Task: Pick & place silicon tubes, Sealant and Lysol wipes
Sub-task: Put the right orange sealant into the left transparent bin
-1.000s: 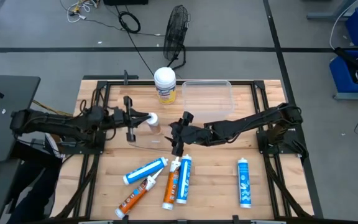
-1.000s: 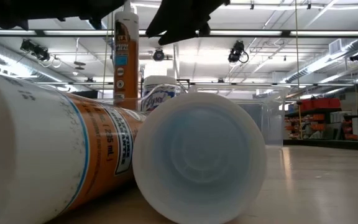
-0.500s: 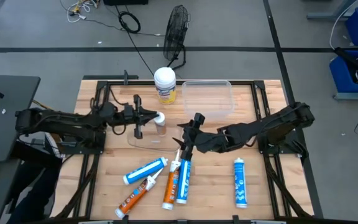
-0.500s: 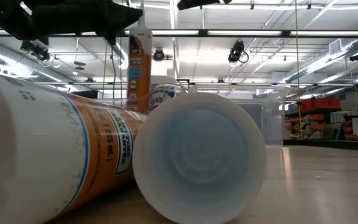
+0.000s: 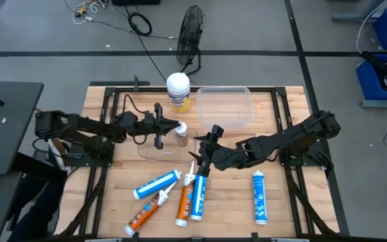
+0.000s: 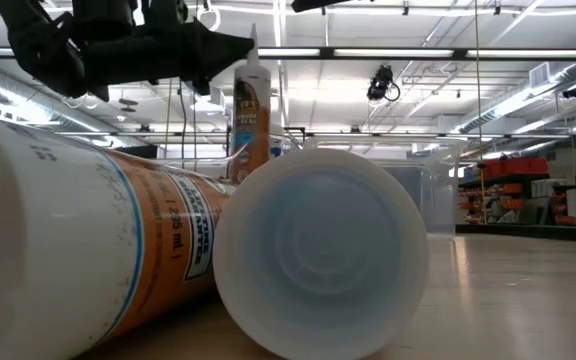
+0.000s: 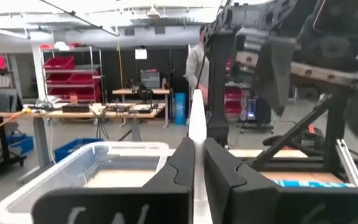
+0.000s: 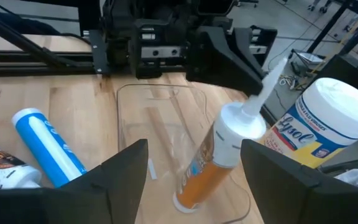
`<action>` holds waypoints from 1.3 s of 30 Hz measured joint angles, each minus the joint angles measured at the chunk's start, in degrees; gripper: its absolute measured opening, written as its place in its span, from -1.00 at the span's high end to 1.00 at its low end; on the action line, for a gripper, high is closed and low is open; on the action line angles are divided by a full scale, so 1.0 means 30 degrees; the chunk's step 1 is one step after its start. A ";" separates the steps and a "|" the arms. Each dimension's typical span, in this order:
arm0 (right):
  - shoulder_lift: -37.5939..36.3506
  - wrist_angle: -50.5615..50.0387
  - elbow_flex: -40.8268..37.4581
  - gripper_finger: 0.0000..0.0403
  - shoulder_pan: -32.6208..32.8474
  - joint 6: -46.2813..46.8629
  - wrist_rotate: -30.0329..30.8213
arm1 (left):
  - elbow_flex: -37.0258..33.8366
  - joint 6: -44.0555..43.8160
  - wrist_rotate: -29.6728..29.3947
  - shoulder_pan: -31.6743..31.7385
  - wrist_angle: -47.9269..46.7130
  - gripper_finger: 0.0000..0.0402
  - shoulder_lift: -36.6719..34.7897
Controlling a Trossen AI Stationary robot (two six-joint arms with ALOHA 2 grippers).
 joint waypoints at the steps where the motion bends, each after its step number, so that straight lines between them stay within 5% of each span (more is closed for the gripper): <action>1: 0.0000 -0.0019 0.0000 -0.30 0.0000 0.0000 -0.0003 | 0.0022 0.0008 -0.0009 0.0000 0.0291 0.94 0.0182; 33: 0.0000 -0.2704 -0.0022 -0.30 0.0000 0.2243 -0.0022 | 0.0000 -0.1420 -0.0031 -0.0024 0.0574 0.99 -0.0484; 39: -0.0015 -0.3205 -0.1004 -0.30 0.0123 0.4032 -0.0037 | 0.0000 -0.1071 0.0100 -0.0022 -0.0191 0.81 -0.1394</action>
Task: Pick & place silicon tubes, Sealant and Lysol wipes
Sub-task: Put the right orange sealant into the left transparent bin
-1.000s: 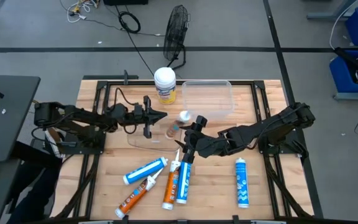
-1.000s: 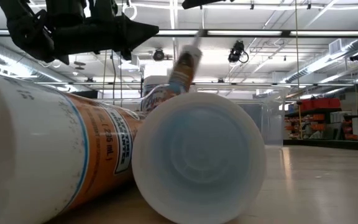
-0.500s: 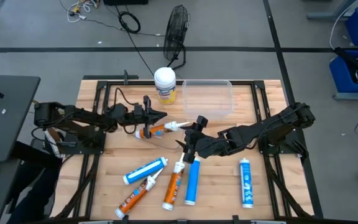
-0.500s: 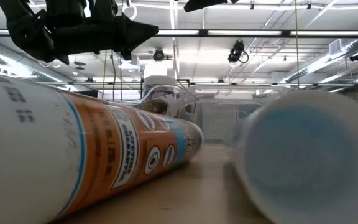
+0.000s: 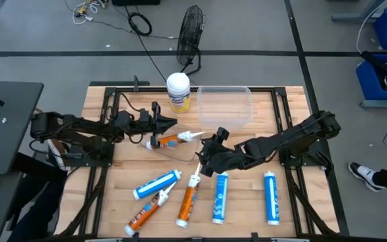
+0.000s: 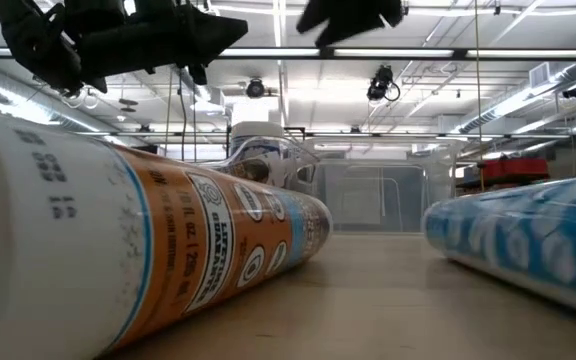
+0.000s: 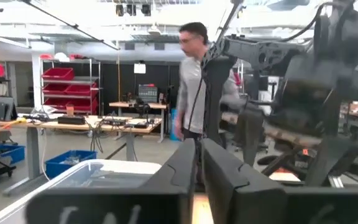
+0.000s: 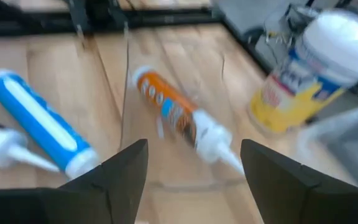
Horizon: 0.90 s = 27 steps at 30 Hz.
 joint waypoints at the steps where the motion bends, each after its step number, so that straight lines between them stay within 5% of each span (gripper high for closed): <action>1: 0.0000 0.0024 -0.0405 -0.30 0.0008 0.0377 -0.0039 | 0.0000 -0.0038 0.0273 0.0000 -0.0346 0.76 -0.0241; 5: 0.0008 0.1130 -0.2568 -0.30 0.0078 0.2055 -0.0161 | 0.0000 -0.0418 0.1926 -0.0026 -0.1123 0.62 -0.1252; 13: 0.0022 0.6688 -0.7175 -0.30 0.0161 0.3778 0.0945 | 0.0000 0.0242 0.2201 -0.0775 -0.2217 0.39 -0.2244; 21: 0.0022 1.3719 -1.1386 -0.30 0.0042 0.7219 0.5595 | 0.0000 0.0315 0.2208 -0.1195 -0.2316 0.29 -0.2448; 27: 0.0022 1.7035 -1.2957 -0.30 -0.1139 0.9005 0.4927 | 0.0000 0.0715 0.2201 -0.1202 -0.2714 0.29 -0.2448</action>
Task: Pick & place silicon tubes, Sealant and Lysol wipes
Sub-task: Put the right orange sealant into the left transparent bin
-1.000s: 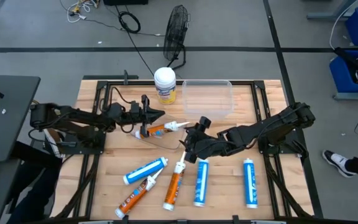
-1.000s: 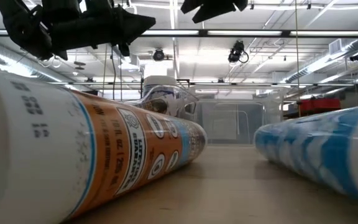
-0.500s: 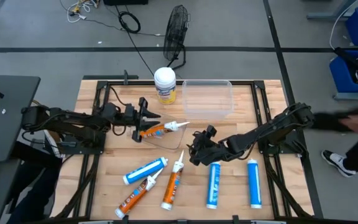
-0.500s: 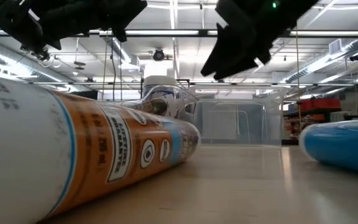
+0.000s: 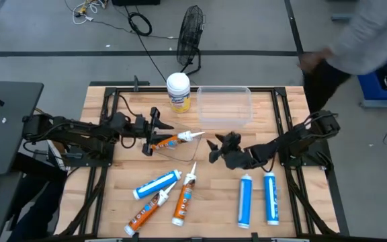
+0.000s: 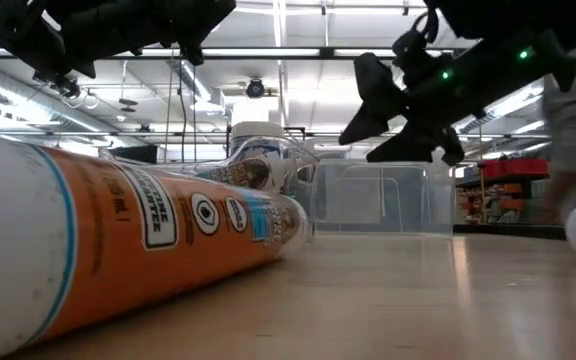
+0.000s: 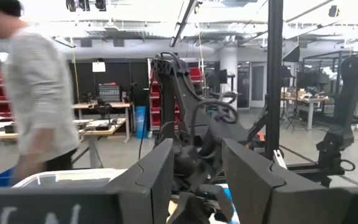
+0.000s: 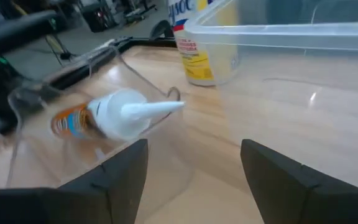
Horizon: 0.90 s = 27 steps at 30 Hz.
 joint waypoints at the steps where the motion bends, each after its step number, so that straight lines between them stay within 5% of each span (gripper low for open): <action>1: 0.0000 0.0788 -0.0214 -0.30 -0.0214 -0.0005 -0.0385 | 0.0000 0.0315 0.0000 0.0000 -0.0112 0.29 0.0000; 9: 0.0000 0.3344 -0.0690 -0.30 -0.2112 0.0406 -0.3452 | 0.0000 0.0396 -0.0007 -0.0022 -0.0653 0.29 0.0007; 27: 0.0000 0.3455 -0.0690 -0.28 -0.3292 0.3832 -0.5029 | 0.0000 0.1547 -0.0007 -0.0095 -0.1106 0.29 0.0007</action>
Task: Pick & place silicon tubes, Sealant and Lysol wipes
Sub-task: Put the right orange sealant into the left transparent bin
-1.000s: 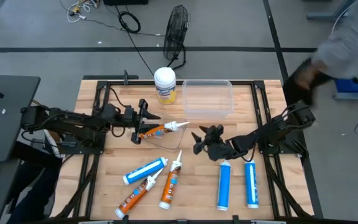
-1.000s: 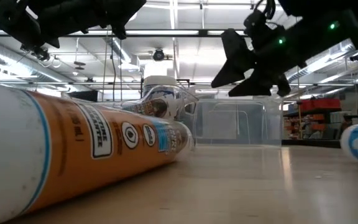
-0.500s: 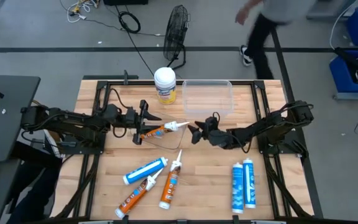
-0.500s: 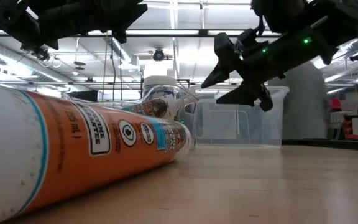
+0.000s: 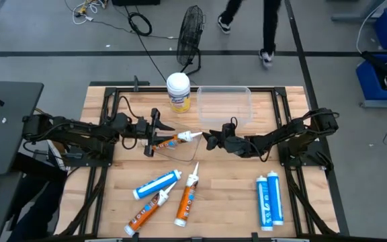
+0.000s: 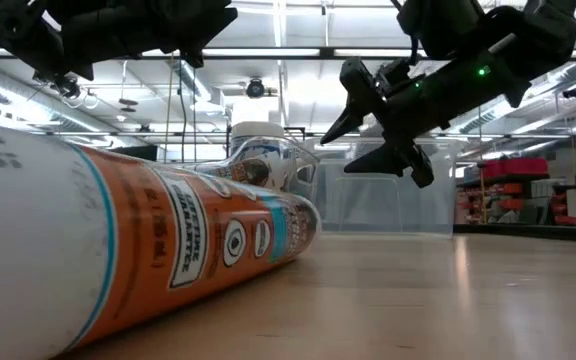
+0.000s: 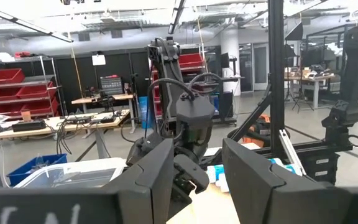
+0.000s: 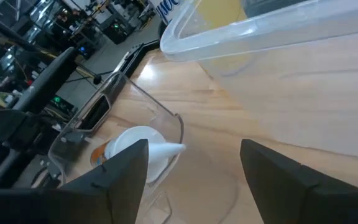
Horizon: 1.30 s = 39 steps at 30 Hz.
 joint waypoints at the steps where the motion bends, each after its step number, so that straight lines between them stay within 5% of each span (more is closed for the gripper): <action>1: 0.0000 0.0004 0.0000 -0.27 -0.0067 0.0054 -0.0041 | 0.0000 0.0020 0.0000 -0.0007 0.0000 0.29 0.0000; 14: 0.0000 -0.0005 0.0482 0.01 -0.0217 -0.0395 -0.0716 | 0.0000 0.0845 -0.0007 0.0000 0.0007 0.29 0.0000; 39: 0.0007 -0.0879 0.0729 0.02 -0.0720 -0.0375 -0.1770 | 0.0000 0.0860 -0.0007 0.0008 0.0015 0.29 0.0000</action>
